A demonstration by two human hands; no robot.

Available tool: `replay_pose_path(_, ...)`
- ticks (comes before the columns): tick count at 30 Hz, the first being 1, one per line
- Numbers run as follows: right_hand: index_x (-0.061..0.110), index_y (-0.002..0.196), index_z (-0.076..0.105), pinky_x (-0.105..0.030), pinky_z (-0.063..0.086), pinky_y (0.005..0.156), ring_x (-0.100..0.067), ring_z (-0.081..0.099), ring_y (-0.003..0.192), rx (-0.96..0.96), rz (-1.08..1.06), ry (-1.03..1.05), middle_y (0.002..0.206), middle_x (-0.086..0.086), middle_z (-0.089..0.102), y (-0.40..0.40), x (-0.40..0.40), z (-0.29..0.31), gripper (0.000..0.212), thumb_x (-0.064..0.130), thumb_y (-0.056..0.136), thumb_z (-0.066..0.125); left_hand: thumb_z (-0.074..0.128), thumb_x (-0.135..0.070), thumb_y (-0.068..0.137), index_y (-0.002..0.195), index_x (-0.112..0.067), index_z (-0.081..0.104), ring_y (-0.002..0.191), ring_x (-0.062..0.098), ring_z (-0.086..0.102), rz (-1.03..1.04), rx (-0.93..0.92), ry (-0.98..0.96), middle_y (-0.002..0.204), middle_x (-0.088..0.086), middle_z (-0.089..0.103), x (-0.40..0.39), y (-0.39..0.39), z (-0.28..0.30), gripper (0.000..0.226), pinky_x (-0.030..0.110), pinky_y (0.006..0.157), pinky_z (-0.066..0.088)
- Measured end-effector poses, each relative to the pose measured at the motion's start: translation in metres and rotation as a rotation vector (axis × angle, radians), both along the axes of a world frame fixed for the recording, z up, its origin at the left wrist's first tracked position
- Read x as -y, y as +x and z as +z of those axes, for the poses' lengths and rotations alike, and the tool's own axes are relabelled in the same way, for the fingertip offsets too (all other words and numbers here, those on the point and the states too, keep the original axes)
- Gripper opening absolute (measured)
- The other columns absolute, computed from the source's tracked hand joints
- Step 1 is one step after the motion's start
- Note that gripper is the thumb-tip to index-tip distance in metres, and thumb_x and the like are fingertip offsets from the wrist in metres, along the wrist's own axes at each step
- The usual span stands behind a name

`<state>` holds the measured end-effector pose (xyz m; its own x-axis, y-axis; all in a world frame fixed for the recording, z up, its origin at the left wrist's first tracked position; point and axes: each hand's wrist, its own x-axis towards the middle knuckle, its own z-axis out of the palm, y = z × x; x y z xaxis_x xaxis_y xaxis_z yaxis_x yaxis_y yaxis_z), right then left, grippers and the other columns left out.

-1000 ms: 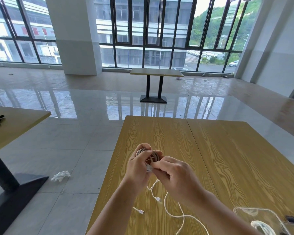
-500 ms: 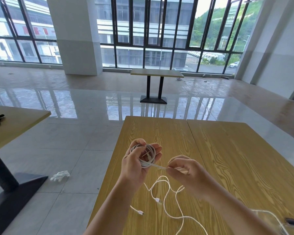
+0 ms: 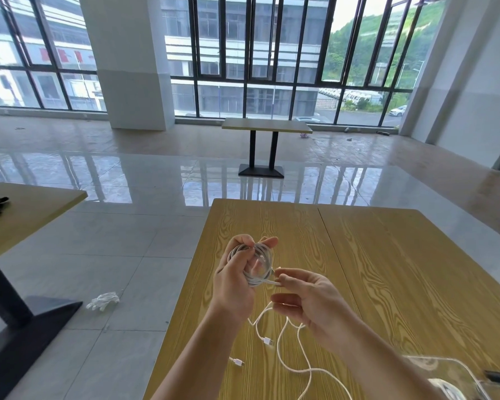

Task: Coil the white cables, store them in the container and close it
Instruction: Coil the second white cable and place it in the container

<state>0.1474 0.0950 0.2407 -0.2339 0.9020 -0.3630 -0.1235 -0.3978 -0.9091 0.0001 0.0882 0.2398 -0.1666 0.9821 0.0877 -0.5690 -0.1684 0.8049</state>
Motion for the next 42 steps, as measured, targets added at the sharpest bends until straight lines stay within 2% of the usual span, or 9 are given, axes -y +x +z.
replay_pose_path(4, 0.002, 0.109, 0.063, -0.034, 0.062, 0.066, -0.026, 0.072, 0.074, -0.033, -0.036, 0.024, 0.105, -0.021, 0.071, -0.004, 0.001, 0.005, 0.02, -0.005, 0.09, 0.066, 0.035, 0.005, 0.096, 0.084, -0.015, 0.051, 0.115, 0.024, 0.066, -0.038, -0.006, 0.022, 0.104, 0.018, 0.074, -0.001, 0.003, -0.001, 0.028, 0.032, 0.082, 0.055)
replay_pose_path(6, 0.002, 0.108, 0.061, -0.033, 0.061, 0.065, -0.027, 0.073, 0.073, -0.01, -0.048, 0.043, 0.104, -0.02, 0.069, -0.005, 0.001, 0.007, 0.022, -0.008, 0.089, 0.065, 0.035, 0.006, 0.096, 0.083, -0.013, 0.052, 0.117, 0.026, 0.065, -0.052, 0.004, 0.025, 0.105, 0.019, 0.073, -0.002, 0.004, -0.002, 0.029, 0.038, 0.091, 0.049)
replay_pose_path(10, 0.003, 0.103, 0.067, -0.031, 0.06, 0.063, -0.024, 0.072, 0.07, 0.125, 0.022, 0.11, 0.095, -0.018, 0.074, -0.002, 0.001, 0.014, 0.02, -0.009, 0.087, 0.064, 0.044, 0.0, 0.092, 0.083, -0.015, 0.057, 0.113, 0.027, 0.064, -0.132, -0.049, 0.001, 0.118, 0.02, 0.069, -0.003, 0.002, -0.006, 0.021, 0.044, 0.093, 0.041)
replay_pose_path(15, 0.006, 0.094, 0.073, -0.028, 0.054, 0.057, -0.017, 0.064, 0.062, 0.316, 0.151, 0.177, 0.074, -0.007, 0.072, 0.001, 0.001, 0.023, 0.017, -0.005, 0.084, 0.066, 0.039, 0.002, 0.094, 0.082, -0.011, 0.056, 0.094, 0.017, 0.068, -0.234, -0.067, -0.044, 0.121, 0.01, 0.071, 0.002, -0.002, -0.003, 0.024, 0.031, 0.069, 0.054)
replay_pose_path(18, 0.009, 0.09, 0.073, -0.027, 0.048, 0.053, -0.014, 0.057, 0.061, 0.383, 0.204, 0.191, 0.069, -0.002, 0.068, 0.001, 0.003, 0.024, 0.014, -0.001, 0.081, 0.069, 0.046, -0.001, 0.087, 0.079, -0.011, 0.058, 0.091, 0.02, 0.065, -0.303, -0.027, -0.064, 0.126, 0.01, 0.068, 0.002, -0.004, -0.002, 0.018, 0.036, 0.071, 0.05)
replay_pose_path(24, 0.012, 0.094, 0.071, -0.026, 0.047, 0.053, -0.012, 0.056, 0.061, 0.351, 0.279, 0.176, 0.072, -0.001, 0.066, 0.002, 0.007, 0.023, 0.022, -0.005, 0.079, 0.068, 0.049, -0.002, 0.088, 0.082, -0.01, 0.06, 0.111, 0.03, 0.058, -0.393, 0.054, -0.087, 0.12, 0.019, 0.065, -0.002, -0.011, -0.014, 0.015, 0.044, 0.082, 0.05)
replay_pose_path(30, 0.016, 0.105, 0.071, -0.026, 0.049, 0.055, -0.012, 0.057, 0.064, 0.305, 0.316, 0.172, 0.08, -0.001, 0.071, 0.004, 0.01, 0.017, 0.033, -0.006, 0.08, 0.071, 0.05, -0.005, 0.084, 0.088, -0.007, 0.059, 0.087, 0.033, 0.062, -0.487, 0.023, -0.079, 0.101, 0.022, 0.064, -0.001, -0.019, -0.017, 0.009, 0.042, 0.075, 0.049)
replay_pose_path(34, 0.01, 0.101, 0.067, -0.026, 0.05, 0.056, -0.013, 0.057, 0.064, 0.305, 0.273, 0.153, 0.081, -0.006, 0.065, 0.005, 0.009, 0.013, 0.026, -0.007, 0.082, 0.069, 0.05, -0.005, 0.084, 0.086, -0.007, 0.059, 0.091, 0.031, 0.06, -0.484, -0.032, -0.072, 0.095, 0.02, 0.065, -0.002, -0.021, -0.019, 0.01, 0.042, 0.08, 0.048)
replay_pose_path(42, 0.012, 0.1, 0.076, -0.026, 0.048, 0.053, -0.012, 0.057, 0.063, 0.24, 0.3, 0.103, 0.083, -0.004, 0.073, 0.0, 0.006, 0.014, 0.031, -0.011, 0.083, 0.063, 0.054, -0.01, 0.085, 0.088, -0.005, 0.061, 0.089, 0.029, 0.062, -0.523, -0.07, -0.089, 0.109, 0.017, 0.063, -0.001, -0.023, -0.018, 0.009, 0.04, 0.072, 0.052)
